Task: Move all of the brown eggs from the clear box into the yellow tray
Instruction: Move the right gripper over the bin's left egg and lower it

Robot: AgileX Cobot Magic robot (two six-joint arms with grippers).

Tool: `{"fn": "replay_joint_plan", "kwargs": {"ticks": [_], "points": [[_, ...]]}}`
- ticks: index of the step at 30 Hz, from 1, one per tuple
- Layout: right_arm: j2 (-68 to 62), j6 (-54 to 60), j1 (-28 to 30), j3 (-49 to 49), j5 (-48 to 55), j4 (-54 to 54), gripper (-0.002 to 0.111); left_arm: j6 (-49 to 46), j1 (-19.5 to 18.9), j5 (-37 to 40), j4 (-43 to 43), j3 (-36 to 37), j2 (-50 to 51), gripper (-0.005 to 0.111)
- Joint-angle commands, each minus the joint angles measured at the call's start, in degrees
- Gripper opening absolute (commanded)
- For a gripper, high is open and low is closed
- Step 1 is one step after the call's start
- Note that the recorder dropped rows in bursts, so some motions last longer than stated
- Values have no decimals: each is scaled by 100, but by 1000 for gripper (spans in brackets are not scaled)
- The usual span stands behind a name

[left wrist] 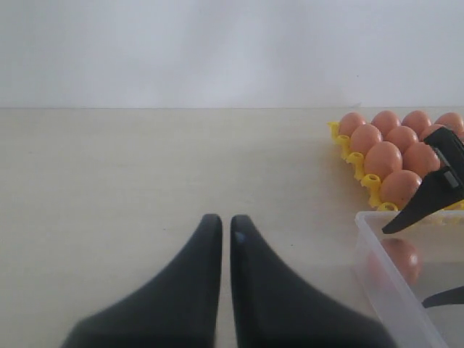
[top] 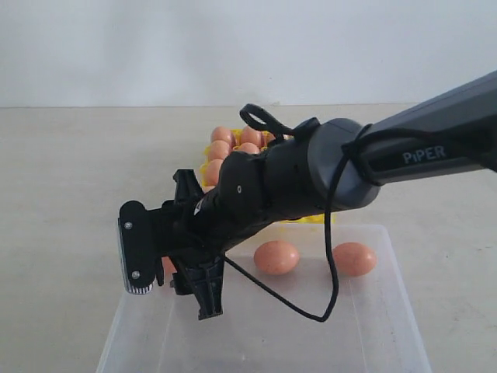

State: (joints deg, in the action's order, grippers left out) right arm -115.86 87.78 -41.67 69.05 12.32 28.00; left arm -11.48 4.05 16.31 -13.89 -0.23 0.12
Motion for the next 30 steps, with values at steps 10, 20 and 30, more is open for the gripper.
{"fn": "replay_joint_plan", "kwargs": {"ticks": [10, 20, 30], "points": [[-195, 84, -8, 29, -165, -4, 54, -15, 49, 0, -6, 23, -12, 4], [-195, 64, -8, 29, -100, 8, 12, -15, 49, 0, -6, 23, -12, 4], [176, -2302, -8, 29, 3, 68, 0, -15, 49, 0, -6, 23, -12, 4]]}}
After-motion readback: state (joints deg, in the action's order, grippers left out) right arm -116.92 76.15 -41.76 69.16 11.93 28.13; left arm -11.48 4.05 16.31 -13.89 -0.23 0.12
